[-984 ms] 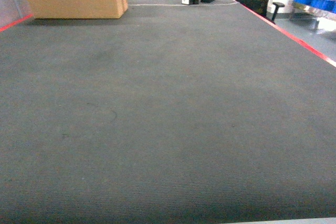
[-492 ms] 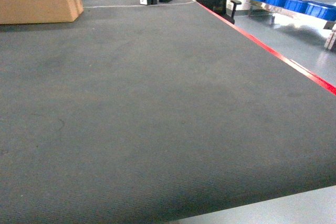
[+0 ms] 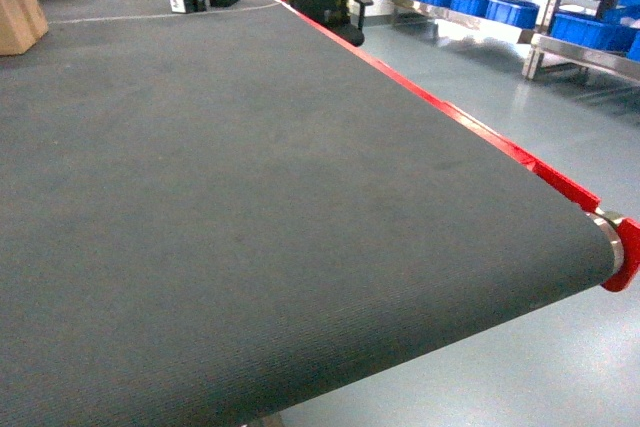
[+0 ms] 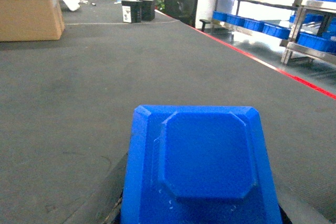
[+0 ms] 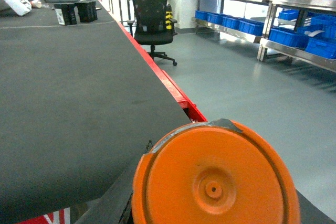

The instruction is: Sort blue parts and orange caps into right shelf containers

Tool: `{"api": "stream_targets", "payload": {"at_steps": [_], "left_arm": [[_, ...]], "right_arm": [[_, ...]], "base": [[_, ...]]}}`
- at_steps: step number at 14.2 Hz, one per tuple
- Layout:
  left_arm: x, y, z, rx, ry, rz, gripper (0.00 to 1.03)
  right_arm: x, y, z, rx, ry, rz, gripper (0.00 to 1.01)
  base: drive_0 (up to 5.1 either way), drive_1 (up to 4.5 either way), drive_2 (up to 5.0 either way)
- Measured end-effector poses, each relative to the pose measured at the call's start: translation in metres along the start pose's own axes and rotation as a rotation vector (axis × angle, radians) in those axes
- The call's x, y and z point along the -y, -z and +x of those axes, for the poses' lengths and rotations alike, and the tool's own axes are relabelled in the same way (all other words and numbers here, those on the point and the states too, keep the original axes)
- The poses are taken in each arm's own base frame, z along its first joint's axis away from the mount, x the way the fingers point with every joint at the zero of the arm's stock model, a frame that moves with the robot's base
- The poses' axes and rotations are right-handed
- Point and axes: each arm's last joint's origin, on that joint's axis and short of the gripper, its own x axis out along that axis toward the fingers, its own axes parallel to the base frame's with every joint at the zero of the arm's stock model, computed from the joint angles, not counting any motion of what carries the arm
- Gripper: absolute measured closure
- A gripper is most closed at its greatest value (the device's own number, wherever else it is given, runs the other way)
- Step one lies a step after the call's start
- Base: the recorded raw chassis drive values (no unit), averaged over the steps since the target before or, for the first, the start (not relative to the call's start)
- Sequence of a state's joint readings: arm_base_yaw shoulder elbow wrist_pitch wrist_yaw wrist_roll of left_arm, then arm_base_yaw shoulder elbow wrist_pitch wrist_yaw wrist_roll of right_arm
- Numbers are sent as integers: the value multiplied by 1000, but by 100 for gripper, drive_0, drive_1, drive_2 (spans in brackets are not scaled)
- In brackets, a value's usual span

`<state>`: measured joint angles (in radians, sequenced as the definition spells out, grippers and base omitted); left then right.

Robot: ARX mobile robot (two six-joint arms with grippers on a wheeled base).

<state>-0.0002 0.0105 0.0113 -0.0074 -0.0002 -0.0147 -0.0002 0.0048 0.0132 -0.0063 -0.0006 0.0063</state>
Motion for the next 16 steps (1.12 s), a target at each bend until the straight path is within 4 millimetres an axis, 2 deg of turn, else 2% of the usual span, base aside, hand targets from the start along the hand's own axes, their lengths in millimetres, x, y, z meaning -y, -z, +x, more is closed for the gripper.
{"api": "stream_targets", "payload": {"at_steps": [16], "left_arm": [[0, 0, 0, 0, 0, 0, 61]], "right_arm": [[0, 0, 0, 0, 0, 0, 58]], "base": [[-158, -158, -158]]}}
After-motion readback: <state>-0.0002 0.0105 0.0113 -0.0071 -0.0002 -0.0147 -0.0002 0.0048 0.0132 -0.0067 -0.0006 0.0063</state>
